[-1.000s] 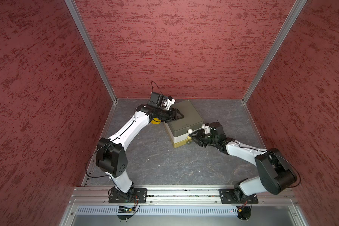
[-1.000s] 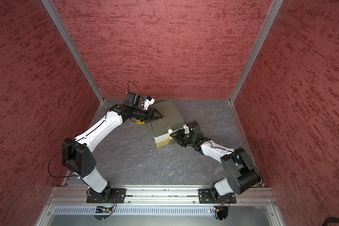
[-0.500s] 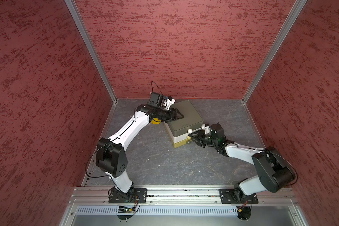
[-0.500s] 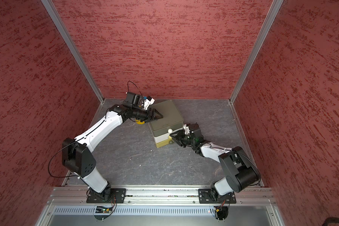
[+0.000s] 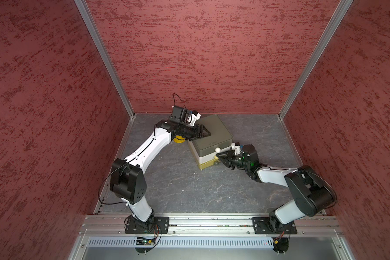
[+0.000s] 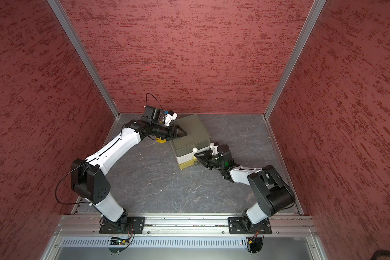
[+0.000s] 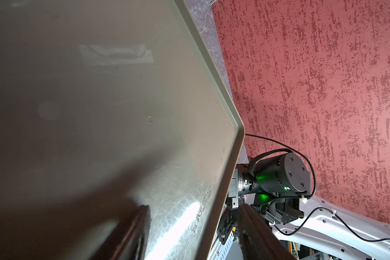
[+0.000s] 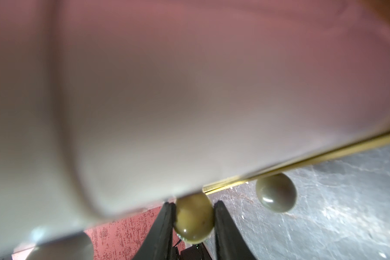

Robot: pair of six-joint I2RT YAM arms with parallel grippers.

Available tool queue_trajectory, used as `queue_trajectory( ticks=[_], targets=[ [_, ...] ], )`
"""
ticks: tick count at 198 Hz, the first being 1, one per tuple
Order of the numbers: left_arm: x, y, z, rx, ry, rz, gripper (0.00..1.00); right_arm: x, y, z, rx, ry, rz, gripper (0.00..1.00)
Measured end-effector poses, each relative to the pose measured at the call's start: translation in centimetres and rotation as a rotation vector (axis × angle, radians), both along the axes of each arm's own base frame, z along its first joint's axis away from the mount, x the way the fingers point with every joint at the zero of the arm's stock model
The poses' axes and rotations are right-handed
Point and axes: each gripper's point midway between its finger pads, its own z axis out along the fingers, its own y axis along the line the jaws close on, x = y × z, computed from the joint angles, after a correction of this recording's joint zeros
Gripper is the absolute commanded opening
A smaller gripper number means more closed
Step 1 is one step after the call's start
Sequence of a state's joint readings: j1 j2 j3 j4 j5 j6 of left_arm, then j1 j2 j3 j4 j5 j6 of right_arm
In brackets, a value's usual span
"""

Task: Take the keys out of the drawer
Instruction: Open the drawer in the storage box.

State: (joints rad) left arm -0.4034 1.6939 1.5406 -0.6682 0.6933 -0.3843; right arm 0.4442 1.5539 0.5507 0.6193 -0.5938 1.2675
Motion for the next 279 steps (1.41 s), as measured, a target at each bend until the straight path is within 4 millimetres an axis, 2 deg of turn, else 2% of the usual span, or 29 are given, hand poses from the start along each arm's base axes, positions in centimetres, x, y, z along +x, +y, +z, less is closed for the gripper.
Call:
queue_trajectory(
  ticks=[32,120,180,210,247,279],
  targets=[
    [0.0,0.0,0.0,-0.003,-0.001,-0.002,0.65,-0.5,-0.3,0.0,-0.006,-0.015,-0.020,0.22],
    [0.0,-0.1,-0.1,-0.010,-0.006,-0.006,0.65,-4.1,-2.0,0.4,-0.055,-0.001,-0.017,0.22],
    [0.1,-0.2,-0.1,-0.015,-0.012,-0.008,0.65,-6.6,-3.3,1.5,-0.062,-0.031,-0.017,0.22],
    [0.1,-0.2,-0.1,-0.016,-0.013,-0.009,0.65,-7.8,-3.9,0.9,-0.074,-0.018,-0.017,0.37],
    [0.1,-0.3,-0.1,-0.016,-0.015,-0.009,0.65,-7.7,-3.6,0.1,-0.089,0.003,0.007,0.44],
    [0.1,-0.3,-0.1,-0.016,-0.015,-0.009,0.65,-6.5,-2.3,-0.2,-0.093,0.026,0.047,0.44]
  ],
)
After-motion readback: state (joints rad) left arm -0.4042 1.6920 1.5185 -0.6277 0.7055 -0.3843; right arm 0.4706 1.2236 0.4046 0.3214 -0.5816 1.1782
